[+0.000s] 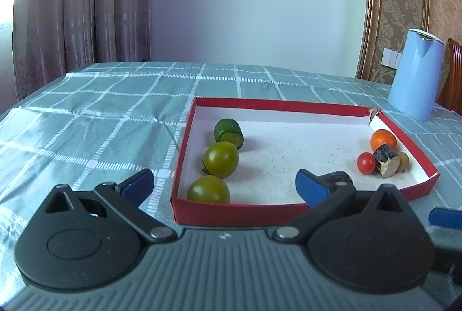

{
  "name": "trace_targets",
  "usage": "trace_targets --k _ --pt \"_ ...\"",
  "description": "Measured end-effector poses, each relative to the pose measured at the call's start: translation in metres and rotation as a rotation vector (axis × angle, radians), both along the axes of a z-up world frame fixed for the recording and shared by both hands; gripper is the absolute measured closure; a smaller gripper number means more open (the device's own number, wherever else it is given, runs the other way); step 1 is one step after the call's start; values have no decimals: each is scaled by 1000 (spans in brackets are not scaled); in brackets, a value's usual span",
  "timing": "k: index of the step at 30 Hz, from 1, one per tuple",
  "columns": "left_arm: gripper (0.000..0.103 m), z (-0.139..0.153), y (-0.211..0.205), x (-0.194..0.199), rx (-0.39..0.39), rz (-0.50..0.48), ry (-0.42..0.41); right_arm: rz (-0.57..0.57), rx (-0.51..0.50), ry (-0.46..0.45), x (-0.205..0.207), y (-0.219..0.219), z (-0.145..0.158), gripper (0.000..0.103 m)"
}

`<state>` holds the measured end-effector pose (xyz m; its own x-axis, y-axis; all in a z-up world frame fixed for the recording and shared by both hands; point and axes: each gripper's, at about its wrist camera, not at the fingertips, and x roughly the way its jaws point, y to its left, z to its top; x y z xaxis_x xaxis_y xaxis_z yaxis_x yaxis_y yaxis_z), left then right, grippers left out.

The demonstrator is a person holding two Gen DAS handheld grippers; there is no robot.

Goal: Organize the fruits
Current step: 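Release the cherry tomato and grasp the brown longan with the right tool, then grasp another red cherry tomato with the left tool while the right tool holds the longan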

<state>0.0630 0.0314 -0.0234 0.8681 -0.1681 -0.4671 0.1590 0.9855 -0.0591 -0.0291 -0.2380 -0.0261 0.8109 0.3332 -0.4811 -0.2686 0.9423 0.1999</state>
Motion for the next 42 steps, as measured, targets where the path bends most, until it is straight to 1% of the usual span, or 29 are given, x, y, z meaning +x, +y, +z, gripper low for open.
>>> trace_targets --k 3,9,10,11,13,14,15,16,17,18,19,20,24,26,29,31,33,35,37,39,42 --pt "0 0 0 0 -1 0 4 27 -29 20 3 7 -1 23" --pt "0 -1 0 1 2 0 10 25 -72 60 14 19 -4 23" --pt "0 -1 0 1 3 1 11 26 -88 67 15 22 -5 23" --pt "0 -1 0 1 4 1 13 32 -100 73 16 25 -6 26" --pt "0 -1 0 1 4 1 13 37 -136 85 18 30 -7 42" --pt "0 -1 0 1 4 2 13 31 -153 82 17 33 -8 43" --pt "0 -1 0 1 5 2 13 33 -161 79 17 34 -8 50" --pt "0 -1 0 1 4 1 14 39 -164 78 17 34 -8 58" --pt "0 -1 0 1 3 1 13 35 -166 76 17 34 -8 59" --pt "0 -1 0 1 4 1 11 31 -162 76 17 33 -8 65" --pt "0 -1 0 1 5 2 11 31 -152 77 17 32 -8 74" --pt "0 -1 0 1 6 1 11 35 -140 77 18 30 -7 79" --pt "0 -1 -1 -3 12 -2 3 17 -95 65 16 22 -6 79" --pt "0 0 0 -8 5 -19 -2 5 -100 49 12 19 -4 79" --pt "0 1 -1 -20 -15 -83 -18 -48 -111 30 9 8 -1 79" --pt "0 2 -6 -29 -14 -135 -22 -85 -112 41 14 -3 -1 79" --pt "0 1 -16 -36 -1 -145 -21 -136 -79 68 20 -16 -3 79" --pt "0 0 -25 -38 8 -151 6 -163 -36 104 25 -28 -6 79" --pt "0 -4 -36 -36 34 -144 44 -163 6 110 25 -35 -8 79" --pt "0 -7 -43 -34 53 -146 76 -163 -9 107 26 -32 -8 79" --pt "0 -9 -48 -34 61 -139 84 -163 -16 107 26 -31 -8 79"
